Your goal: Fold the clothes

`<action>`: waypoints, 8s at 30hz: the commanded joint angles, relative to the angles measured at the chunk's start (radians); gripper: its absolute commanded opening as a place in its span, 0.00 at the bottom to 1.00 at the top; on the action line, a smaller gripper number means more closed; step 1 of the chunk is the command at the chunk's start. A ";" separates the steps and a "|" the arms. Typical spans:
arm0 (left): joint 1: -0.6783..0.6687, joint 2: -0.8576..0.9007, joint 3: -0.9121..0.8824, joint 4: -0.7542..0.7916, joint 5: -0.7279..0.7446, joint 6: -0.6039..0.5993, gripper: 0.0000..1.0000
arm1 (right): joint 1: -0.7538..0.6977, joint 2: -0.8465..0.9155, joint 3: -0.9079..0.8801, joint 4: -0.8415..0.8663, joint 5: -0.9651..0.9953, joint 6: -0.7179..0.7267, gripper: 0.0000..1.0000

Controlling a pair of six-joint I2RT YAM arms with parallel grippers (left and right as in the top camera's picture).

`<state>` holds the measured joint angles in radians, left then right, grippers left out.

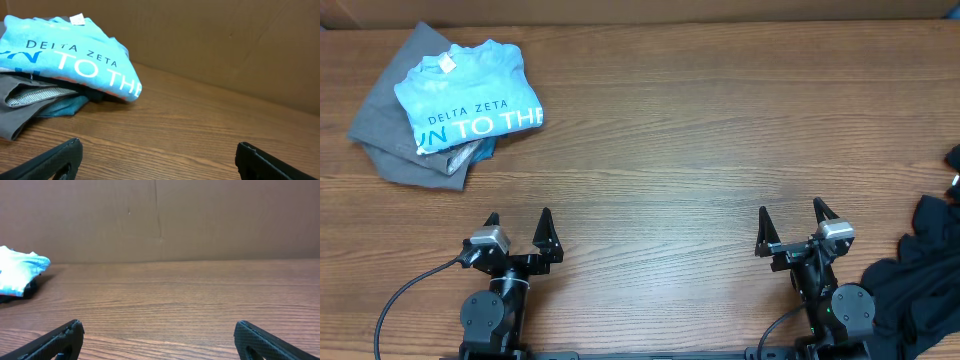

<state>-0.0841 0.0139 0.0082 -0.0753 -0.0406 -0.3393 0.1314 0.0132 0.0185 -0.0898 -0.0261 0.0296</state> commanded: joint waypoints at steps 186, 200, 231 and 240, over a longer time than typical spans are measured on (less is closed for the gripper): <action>0.005 0.959 1.209 -0.901 0.083 -0.011 1.00 | -0.003 1.064 1.093 -0.737 -0.278 0.164 1.00; 0.005 1.112 1.268 -0.961 0.176 0.003 1.00 | -0.239 1.375 1.305 -0.892 0.002 0.339 1.00; 0.005 1.112 1.268 -0.970 0.175 0.003 1.00 | -0.818 1.936 1.302 -0.627 0.306 0.420 0.64; 0.005 1.112 1.268 -0.976 0.171 0.003 1.00 | -0.817 1.936 1.253 -0.634 0.302 0.442 0.34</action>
<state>-0.0841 1.1263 1.2518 -1.0447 0.1211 -0.3592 -0.6807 1.9434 1.2812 -0.7288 0.2604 0.4591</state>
